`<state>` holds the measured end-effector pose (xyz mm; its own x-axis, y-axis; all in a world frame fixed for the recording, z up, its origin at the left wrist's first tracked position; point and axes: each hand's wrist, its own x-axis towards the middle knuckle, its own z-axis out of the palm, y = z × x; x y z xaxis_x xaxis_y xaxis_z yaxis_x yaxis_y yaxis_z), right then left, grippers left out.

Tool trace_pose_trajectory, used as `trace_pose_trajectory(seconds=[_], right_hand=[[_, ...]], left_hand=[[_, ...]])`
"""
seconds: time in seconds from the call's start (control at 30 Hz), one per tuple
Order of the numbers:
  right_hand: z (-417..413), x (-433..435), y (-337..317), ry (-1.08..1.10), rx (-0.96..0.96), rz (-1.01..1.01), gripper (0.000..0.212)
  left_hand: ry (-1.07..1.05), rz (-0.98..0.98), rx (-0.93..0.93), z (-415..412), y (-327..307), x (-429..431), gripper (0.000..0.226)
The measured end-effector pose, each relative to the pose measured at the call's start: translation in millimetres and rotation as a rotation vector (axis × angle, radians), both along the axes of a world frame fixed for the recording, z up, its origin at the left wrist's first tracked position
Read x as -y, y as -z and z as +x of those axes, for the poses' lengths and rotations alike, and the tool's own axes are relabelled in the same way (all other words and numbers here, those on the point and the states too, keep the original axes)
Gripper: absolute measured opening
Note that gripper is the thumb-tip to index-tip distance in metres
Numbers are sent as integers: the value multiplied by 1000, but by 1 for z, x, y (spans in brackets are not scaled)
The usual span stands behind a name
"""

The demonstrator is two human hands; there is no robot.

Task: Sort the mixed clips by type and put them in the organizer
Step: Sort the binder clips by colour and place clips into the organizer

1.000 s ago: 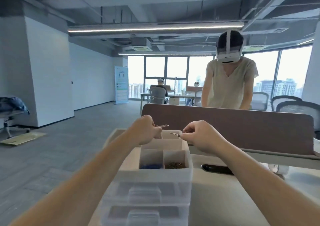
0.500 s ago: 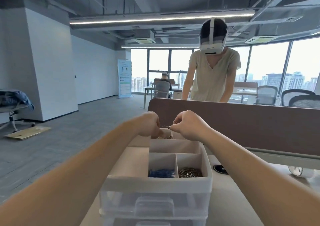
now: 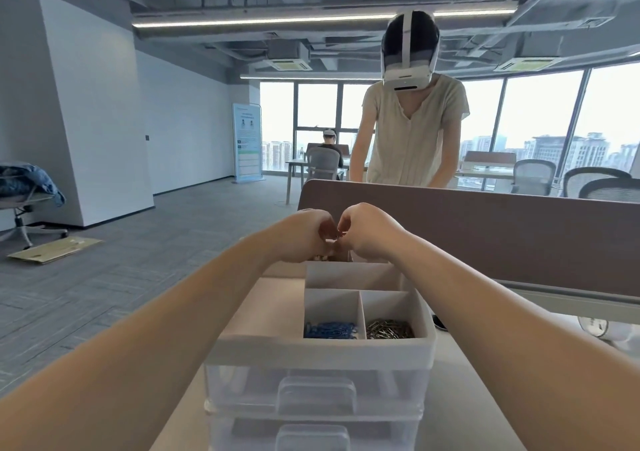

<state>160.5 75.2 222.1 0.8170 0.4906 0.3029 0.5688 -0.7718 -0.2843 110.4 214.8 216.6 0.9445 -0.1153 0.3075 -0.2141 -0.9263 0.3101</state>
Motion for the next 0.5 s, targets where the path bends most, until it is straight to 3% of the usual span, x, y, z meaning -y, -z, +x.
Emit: trace_pose_trajectory(seconds=[0.2, 0.5], right_hand=[[-1, -14, 1, -37, 8, -142, 33], [-5, -24, 3, -113, 65, -233, 28]], left_hand=[[-79, -190, 92, -10, 0, -18, 30], [-140, -253, 116, -22, 4, -13, 17]])
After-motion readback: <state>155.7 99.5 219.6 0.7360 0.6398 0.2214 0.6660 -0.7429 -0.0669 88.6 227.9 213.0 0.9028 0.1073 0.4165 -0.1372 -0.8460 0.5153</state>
